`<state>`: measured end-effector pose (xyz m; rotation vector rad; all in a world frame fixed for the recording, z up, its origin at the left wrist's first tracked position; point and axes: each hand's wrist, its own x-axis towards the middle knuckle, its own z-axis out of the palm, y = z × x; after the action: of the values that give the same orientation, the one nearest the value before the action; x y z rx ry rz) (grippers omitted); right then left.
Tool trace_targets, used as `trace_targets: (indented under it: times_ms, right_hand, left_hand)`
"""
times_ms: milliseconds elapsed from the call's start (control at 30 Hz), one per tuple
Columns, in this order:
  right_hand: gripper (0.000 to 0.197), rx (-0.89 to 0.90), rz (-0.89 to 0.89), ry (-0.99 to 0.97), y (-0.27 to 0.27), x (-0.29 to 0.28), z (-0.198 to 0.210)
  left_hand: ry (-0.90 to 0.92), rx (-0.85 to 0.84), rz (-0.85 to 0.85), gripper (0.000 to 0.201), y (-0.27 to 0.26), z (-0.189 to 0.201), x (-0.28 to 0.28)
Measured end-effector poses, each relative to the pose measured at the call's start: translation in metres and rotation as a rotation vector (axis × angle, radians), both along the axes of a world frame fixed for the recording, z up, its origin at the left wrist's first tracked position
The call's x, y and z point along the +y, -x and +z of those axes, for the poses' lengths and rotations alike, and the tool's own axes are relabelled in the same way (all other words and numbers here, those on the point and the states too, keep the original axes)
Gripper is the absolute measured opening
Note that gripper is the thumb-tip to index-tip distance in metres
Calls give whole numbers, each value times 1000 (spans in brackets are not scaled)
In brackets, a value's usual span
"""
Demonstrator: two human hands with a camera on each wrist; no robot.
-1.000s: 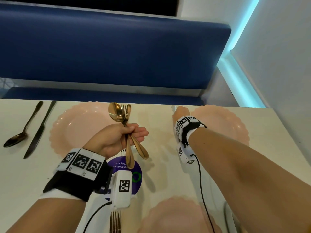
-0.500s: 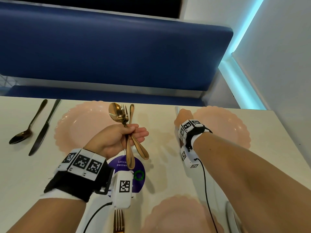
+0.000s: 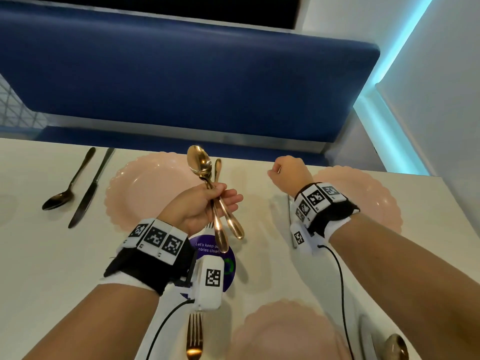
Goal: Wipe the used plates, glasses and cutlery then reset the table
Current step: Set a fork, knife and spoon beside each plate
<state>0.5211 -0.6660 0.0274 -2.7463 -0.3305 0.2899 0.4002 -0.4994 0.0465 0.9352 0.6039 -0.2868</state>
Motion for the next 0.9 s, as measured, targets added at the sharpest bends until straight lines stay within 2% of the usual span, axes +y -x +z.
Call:
trace_targets:
  times_ms: [67,133,233,300,367,467,533,600,667,733,900]
  right_hand:
    - [34,117,149,-134,23,7,15]
    - [38,381,301,-168,55,14,26]
    - [29,578,320,-329,81,16,24]
    - [21,556,222,-488,80,12,23]
    - [14,459,82,-668,70,3,28]
    - [14,278,-145,-1023,44,-15,46]
    - [16,236,-255,-1259,25,-26,60]
    - [18,202,-328,-1392,5,-35,64]
    - [21,151,-387,-1346,-13,-42,55]
    - [22,151,-409,-1201,-24,-44,35]
    - [22,249,-309,-760,-30,-27,-15]
  left_hand:
    - [-3,-11,46,13,-3,-2,-1]
    - [-7,-35,87,17,-6,-3,-1]
    - [-47,-65,78,20,-8,-1,-6]
    - [-61,-74,71,21,-7,2,-9]
    - [-83,-71,64,23,-6,6,-8]
    - [-141,-4,-6,23,0,5,-3]
    - [-155,54,-76,22,7,1,1]
    - [-158,95,-116,19,13,-5,6]
    - [-164,115,-121,19,15,-10,9]
    - [-158,111,-114,17,15,-10,10]
    - [-192,40,-62,19,15,-5,9]
